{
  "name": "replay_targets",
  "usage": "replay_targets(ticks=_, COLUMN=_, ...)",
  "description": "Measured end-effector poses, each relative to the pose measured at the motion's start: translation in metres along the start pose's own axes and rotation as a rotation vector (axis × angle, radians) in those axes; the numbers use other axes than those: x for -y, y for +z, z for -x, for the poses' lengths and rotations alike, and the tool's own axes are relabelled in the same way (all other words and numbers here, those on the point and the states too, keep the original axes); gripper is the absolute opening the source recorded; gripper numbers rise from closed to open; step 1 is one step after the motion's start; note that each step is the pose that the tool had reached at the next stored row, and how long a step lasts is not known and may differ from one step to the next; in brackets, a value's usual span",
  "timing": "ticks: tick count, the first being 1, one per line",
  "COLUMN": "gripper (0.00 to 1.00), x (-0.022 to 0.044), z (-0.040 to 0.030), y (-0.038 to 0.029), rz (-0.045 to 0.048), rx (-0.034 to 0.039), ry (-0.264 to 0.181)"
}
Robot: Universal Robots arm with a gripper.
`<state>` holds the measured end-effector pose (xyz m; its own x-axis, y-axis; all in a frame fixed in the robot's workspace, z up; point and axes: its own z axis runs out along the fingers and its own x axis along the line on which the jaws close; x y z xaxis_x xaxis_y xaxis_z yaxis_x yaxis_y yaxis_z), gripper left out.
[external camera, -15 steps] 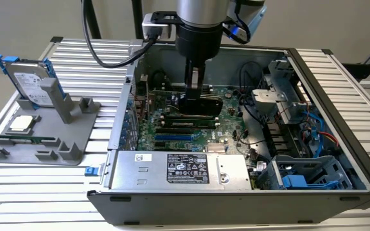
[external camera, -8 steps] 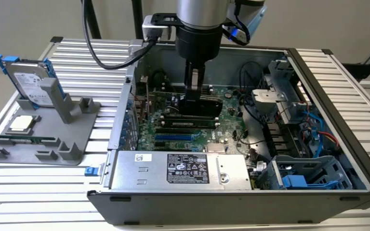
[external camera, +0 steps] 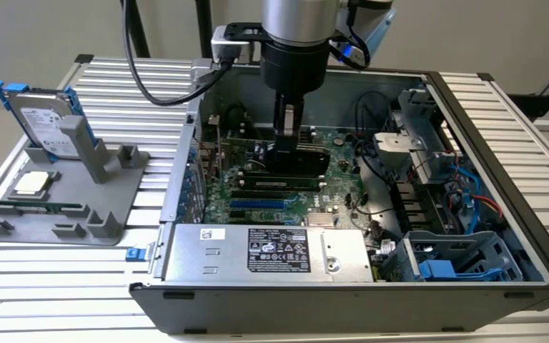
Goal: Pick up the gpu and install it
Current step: 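Insert the gpu into the slot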
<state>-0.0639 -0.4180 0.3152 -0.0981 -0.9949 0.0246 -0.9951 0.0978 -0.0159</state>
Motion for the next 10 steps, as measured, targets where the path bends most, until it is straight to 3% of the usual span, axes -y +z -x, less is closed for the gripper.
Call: replay_targets(ticks=10, gripper=0.00, x=-0.0001, z=0.0000, y=0.0028, rz=-0.0006, rx=-0.0067, ry=0.000)
